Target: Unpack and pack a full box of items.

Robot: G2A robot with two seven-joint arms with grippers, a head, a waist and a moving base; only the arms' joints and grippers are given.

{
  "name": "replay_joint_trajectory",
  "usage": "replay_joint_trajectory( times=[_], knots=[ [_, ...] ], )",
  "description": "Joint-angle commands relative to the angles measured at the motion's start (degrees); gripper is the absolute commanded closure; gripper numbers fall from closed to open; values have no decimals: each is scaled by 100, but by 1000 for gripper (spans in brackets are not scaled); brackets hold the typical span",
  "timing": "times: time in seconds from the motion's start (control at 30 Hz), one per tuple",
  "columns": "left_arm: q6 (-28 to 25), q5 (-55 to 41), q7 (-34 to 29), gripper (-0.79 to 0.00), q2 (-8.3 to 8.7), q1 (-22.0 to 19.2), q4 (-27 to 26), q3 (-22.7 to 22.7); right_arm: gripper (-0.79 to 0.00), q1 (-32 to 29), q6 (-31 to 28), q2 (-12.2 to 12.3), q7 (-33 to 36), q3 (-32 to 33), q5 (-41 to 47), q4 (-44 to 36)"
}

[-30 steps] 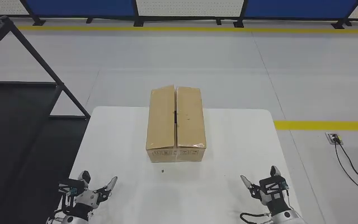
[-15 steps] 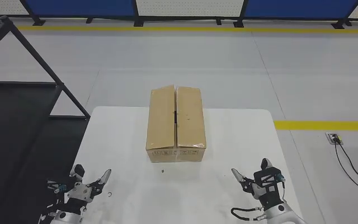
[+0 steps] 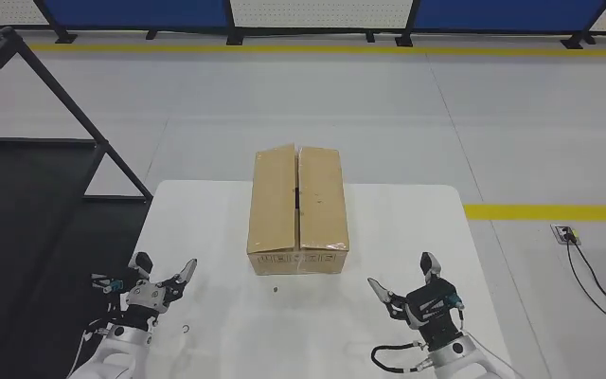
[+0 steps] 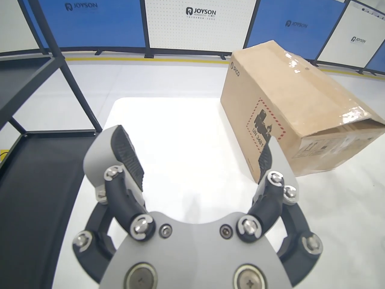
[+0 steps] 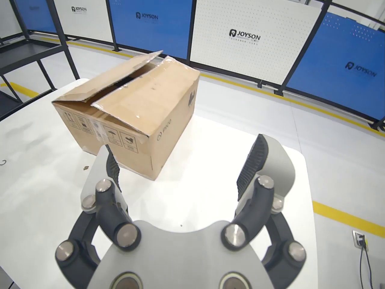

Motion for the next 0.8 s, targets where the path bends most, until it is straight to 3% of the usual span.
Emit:
replay_joint_trajectory(
  times=[0.0,0.4,0.63,0.77],
  knots=[
    [-30,-10,-190,-785,-1,-189,154,73,-785,63,-46,-8,178,-91,-67,13],
    [-24,-3,-235,-785,-3,-234,177,92,-785,81,-102,-13,134,-134,-23,20],
    [-221,-183,-412,-785,-36,-884,662,449,-785,596,-231,-61,-146,-737,-1096,116],
    [-48,-328,-534,-785,-66,-1205,1055,583,-785,666,-296,-66,-174,-843,-1397,111]
  ],
)
